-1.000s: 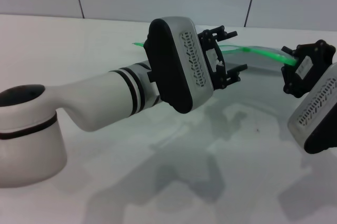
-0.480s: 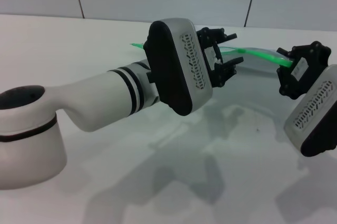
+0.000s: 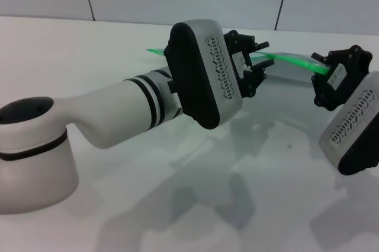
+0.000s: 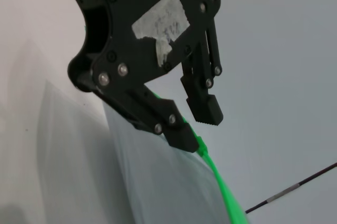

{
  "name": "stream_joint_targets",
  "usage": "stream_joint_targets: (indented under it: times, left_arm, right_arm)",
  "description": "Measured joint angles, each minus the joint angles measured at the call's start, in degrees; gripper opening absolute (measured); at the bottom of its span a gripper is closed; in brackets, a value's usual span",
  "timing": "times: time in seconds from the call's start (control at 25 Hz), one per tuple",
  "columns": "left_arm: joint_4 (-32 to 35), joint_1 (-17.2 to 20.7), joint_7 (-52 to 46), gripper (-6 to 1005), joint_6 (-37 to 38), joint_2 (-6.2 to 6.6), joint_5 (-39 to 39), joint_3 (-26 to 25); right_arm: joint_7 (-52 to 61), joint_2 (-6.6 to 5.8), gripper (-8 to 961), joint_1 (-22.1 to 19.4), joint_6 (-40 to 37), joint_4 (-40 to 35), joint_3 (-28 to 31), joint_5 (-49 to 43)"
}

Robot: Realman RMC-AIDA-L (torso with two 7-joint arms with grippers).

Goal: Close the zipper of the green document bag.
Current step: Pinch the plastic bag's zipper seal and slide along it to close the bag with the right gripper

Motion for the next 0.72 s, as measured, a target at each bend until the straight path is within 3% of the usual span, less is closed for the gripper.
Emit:
stream_joint_targets:
  times: [0.12,0.32,0.72]
  left_arm:
    - [0.00,0.00,-0.04,378,0.02,0.01,0.00,-0.09]
    - [0.01,-0.01,-0.06,264,0.04,0.01,0.00,-0.70]
    - [1.15,-0.60,-0.03,203,0.04,-0.24,0.00,-0.77]
  right_arm:
    - [0.00,0.00,53,0.01,0.00,-0.15,-0.18,0.00]
    - [-0.08,0.00,54,-0.02,0.00,-0.67,-0.59,0.00]
    - [-0.10,0.00,54,0.01,-0.11,-1.34,-0.73,-0.21]
